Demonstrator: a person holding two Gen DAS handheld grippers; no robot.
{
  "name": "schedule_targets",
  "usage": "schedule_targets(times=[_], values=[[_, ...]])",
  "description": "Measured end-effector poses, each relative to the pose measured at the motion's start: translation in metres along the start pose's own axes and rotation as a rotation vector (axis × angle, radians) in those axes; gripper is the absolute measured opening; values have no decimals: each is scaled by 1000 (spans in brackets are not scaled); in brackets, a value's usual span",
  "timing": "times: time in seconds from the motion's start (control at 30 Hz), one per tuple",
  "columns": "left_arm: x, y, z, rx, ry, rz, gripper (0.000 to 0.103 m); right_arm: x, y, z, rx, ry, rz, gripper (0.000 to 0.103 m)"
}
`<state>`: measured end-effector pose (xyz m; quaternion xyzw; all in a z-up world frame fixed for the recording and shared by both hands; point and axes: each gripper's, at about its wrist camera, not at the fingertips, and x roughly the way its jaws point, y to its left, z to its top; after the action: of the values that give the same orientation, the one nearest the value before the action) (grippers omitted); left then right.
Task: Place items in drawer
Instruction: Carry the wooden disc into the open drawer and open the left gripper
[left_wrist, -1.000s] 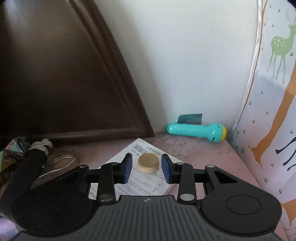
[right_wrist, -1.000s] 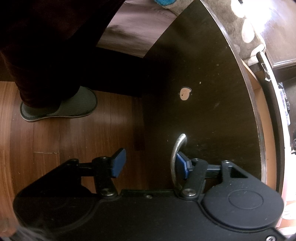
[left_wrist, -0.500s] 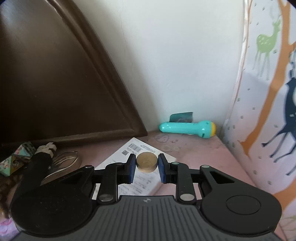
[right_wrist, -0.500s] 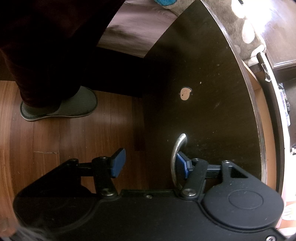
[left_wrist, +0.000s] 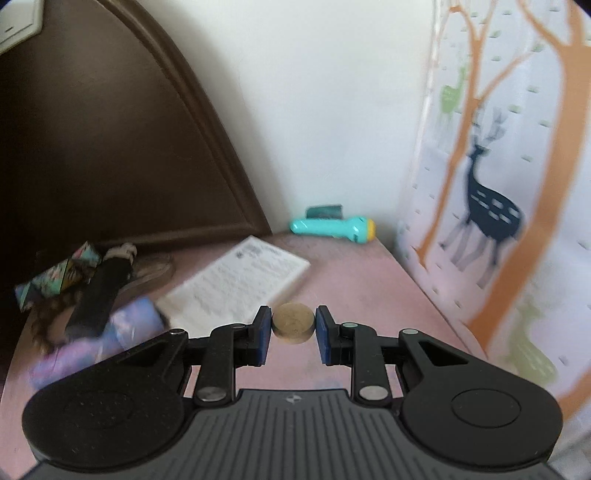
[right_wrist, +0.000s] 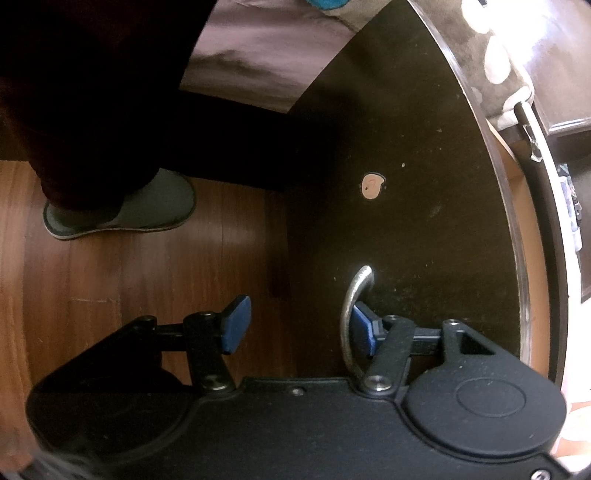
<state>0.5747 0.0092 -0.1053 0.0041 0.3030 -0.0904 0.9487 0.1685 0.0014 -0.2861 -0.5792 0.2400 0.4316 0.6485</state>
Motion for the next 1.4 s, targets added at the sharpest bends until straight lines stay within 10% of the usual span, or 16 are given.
schedule_targets(times=[0.67, 0.97, 1.4], values=[[-139, -27, -123, 48, 180, -67, 24, 7, 5, 3, -35, 25, -7, 60], [-100, -49, -207, 153, 475, -19, 24, 10, 7, 2, -45, 27, -11, 60], [-67, -60, -242, 172, 629, 3, 34, 10, 7, 0, -66, 17, -14, 60]])
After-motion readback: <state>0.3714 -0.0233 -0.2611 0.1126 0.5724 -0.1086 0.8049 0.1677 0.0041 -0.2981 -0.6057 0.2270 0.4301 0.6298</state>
